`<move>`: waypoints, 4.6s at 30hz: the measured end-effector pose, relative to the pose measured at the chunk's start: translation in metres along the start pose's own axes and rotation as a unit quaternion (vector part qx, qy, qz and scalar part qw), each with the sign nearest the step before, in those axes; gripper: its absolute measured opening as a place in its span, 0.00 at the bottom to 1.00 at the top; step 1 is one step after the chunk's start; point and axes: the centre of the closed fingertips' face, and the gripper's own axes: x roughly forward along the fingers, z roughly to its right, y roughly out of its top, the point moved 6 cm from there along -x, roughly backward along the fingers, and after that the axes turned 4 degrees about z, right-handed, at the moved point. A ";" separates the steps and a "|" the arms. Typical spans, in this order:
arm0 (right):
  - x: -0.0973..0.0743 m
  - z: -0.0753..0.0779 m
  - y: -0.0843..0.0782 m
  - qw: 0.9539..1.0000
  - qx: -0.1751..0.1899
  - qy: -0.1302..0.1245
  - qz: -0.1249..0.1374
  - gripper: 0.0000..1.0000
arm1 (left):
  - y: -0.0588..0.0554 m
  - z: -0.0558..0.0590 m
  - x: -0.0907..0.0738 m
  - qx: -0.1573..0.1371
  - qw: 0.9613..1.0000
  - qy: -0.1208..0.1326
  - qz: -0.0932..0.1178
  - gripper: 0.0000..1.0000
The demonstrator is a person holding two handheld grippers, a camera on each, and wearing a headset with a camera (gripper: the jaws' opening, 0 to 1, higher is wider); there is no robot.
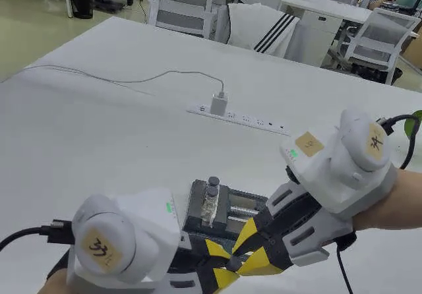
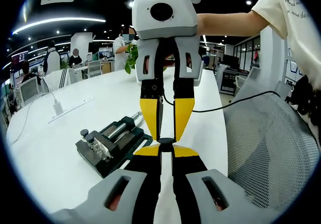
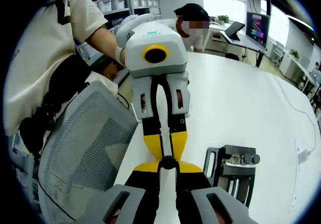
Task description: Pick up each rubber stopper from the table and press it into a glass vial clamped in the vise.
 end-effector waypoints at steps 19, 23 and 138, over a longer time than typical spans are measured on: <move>0.000 0.004 -0.002 1.000 0.002 -0.003 -0.006 0.06 | -0.010 -0.005 -0.005 -0.012 0.999 0.029 -0.003 0.25; 0.001 0.005 -0.003 1.000 0.003 -0.004 -0.007 0.06 | -0.015 -0.009 -0.007 -0.018 0.999 0.048 -0.007 0.41; 0.029 0.117 0.009 0.966 -0.089 -0.023 -0.241 0.05 | -0.064 -0.033 -0.049 -0.106 0.980 0.164 -0.045 0.98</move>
